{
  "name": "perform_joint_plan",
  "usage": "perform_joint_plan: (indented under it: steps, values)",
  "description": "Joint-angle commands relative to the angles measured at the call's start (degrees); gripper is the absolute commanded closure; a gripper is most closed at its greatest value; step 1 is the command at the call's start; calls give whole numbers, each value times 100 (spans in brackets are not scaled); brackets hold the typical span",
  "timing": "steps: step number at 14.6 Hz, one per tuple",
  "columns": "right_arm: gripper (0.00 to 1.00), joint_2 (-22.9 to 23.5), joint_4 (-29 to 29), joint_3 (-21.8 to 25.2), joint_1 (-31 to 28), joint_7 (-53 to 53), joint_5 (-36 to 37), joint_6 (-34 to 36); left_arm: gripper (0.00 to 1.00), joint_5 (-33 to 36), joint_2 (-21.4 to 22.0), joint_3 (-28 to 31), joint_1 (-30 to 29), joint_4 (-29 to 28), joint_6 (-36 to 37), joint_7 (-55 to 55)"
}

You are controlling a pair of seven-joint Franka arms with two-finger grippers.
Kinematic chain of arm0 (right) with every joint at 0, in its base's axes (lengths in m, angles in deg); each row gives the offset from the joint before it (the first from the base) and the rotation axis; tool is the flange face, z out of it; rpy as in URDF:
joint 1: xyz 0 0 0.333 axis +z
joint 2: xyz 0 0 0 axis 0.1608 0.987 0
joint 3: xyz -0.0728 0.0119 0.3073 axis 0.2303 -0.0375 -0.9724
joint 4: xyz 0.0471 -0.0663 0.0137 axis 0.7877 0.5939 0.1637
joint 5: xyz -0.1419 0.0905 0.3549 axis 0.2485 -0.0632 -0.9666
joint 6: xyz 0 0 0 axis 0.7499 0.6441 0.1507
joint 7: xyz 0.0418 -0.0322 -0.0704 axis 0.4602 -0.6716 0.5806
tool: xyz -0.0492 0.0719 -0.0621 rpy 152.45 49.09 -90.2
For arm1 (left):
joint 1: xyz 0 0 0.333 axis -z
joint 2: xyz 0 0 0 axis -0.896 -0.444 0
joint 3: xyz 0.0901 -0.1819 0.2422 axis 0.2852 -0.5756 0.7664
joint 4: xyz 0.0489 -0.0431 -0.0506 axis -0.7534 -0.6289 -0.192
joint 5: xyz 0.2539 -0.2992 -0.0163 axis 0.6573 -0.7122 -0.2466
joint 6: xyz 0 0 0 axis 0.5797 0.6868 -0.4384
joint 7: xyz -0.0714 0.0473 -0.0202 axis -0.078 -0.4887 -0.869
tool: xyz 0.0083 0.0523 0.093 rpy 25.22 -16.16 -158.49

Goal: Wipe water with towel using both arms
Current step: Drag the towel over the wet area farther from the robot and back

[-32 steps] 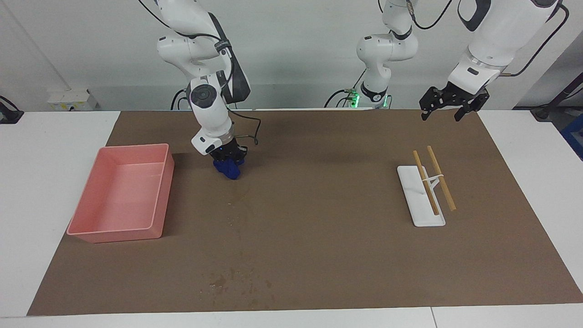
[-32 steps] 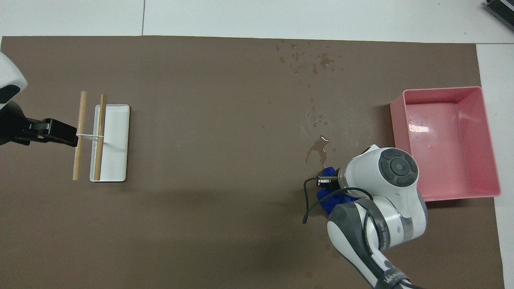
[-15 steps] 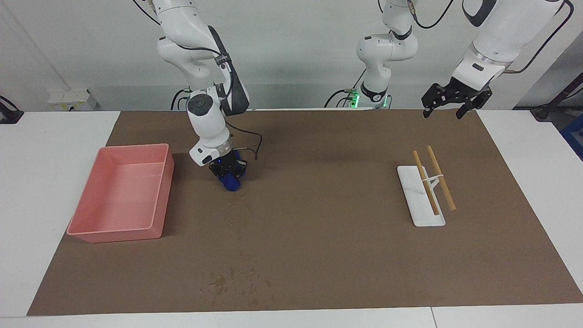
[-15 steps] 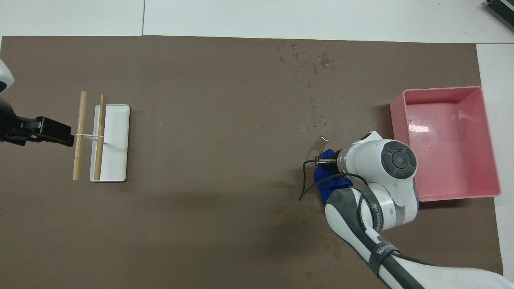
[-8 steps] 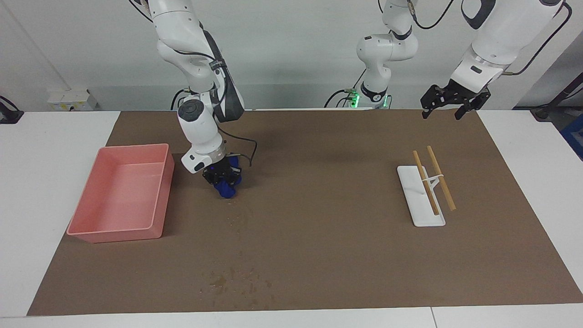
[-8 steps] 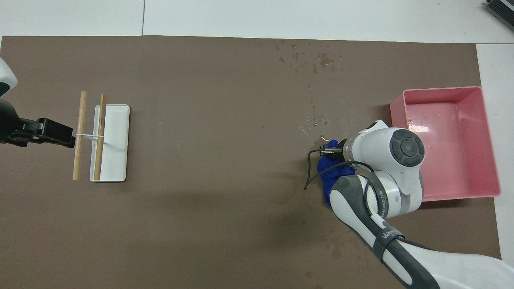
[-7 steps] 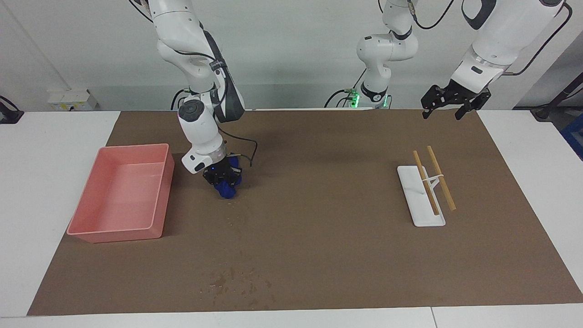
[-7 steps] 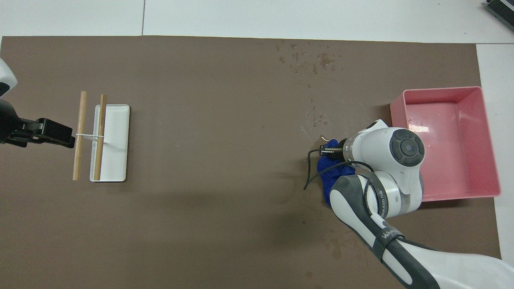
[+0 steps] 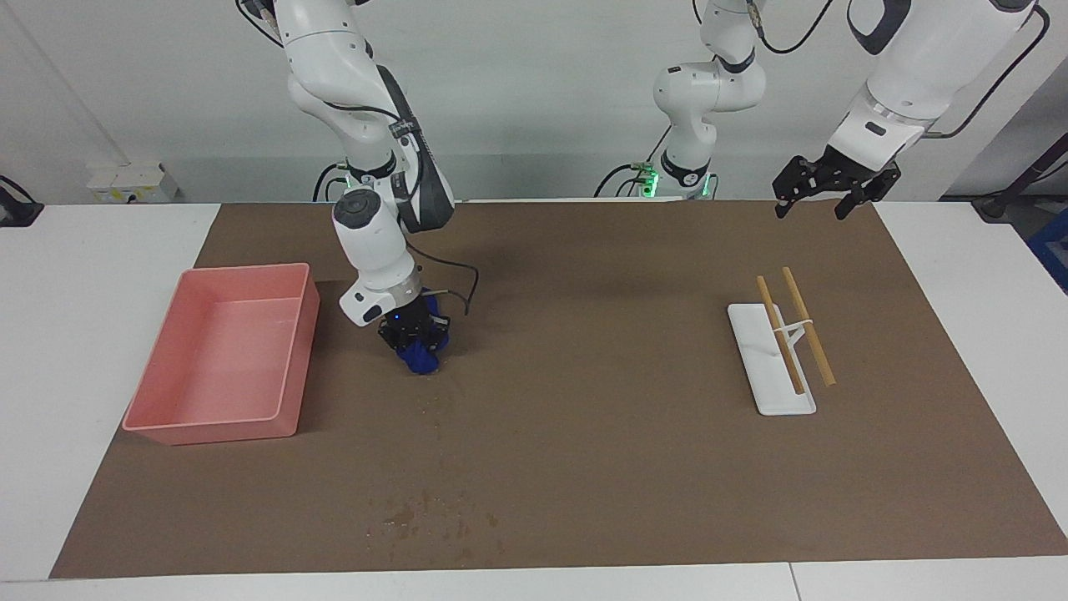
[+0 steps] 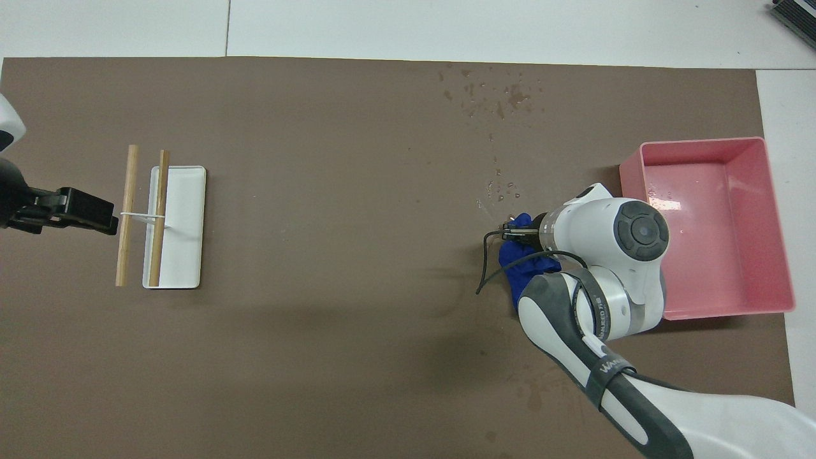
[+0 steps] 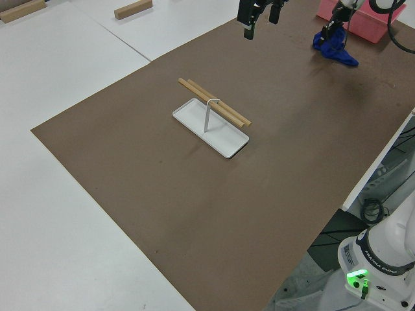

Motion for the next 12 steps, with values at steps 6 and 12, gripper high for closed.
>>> perform_joint_plan:
  steps: [6,12]
  values:
    - [100,1245,-1388,-35,262,57,-126,-312,0,-40,68,9,-22,-101,-60,-47]
    - [100,1632,-2206,-35,280,65,-135,-312,0,-40,68,9,-22,-101,-61,-47]
